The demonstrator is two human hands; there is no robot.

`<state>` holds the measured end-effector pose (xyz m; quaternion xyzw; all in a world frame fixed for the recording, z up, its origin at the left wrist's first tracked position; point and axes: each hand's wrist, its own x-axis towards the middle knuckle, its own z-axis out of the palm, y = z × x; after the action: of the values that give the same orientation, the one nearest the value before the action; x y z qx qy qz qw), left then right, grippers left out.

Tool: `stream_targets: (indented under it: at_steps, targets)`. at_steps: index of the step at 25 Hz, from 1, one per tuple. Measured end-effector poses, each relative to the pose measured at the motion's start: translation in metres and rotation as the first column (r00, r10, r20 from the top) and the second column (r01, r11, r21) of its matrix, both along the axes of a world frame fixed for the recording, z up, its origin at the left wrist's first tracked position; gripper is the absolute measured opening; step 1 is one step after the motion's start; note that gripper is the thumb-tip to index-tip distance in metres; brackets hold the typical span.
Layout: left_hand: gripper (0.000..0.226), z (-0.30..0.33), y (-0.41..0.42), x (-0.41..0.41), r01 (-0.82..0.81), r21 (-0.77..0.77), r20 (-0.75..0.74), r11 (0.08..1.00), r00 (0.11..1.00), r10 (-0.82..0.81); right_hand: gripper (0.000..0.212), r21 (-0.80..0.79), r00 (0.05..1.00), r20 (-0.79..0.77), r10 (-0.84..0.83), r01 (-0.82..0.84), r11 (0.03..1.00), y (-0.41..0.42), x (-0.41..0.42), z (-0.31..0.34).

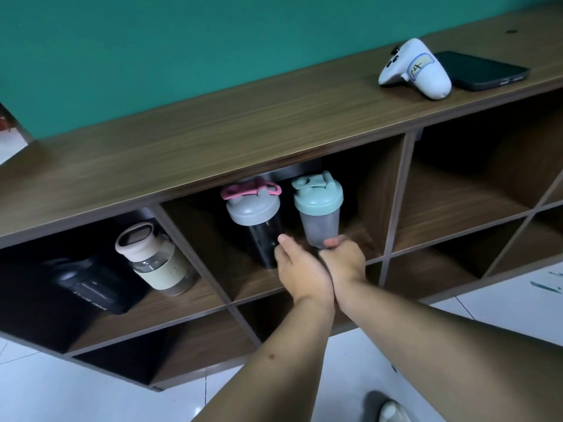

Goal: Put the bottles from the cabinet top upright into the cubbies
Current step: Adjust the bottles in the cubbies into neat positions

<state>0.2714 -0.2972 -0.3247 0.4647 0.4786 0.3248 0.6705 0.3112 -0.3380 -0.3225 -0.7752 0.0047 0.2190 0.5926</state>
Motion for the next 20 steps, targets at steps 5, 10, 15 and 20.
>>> stream_targets:
  at_steps: [5,10,15,20]
  targets:
    - [0.054,0.007,0.032,-0.016,-0.201,0.131,-0.072,0.971,0.975,0.212,0.059,0.172,0.984,0.012,0.18,-0.18,0.969,0.032,-0.018,0.005]
    - [0.084,-0.003,0.062,-0.025,-0.008,-0.011,0.171,1.0,0.985,0.01,0.067,0.275,0.955,0.036,0.295,-0.293,0.916,0.049,-0.029,0.01]
    - [0.081,-0.01,0.06,-0.026,0.042,-0.008,0.217,0.999,0.975,-0.039,0.044,0.301,0.958,0.046,0.282,-0.282,0.911,0.057,-0.03,0.004]
    - [0.062,0.009,0.054,-0.048,0.019,-0.031,0.105,0.999,0.994,-0.016,0.034,0.09,0.986,0.054,0.155,-0.159,0.983,0.06,-0.042,0.0]
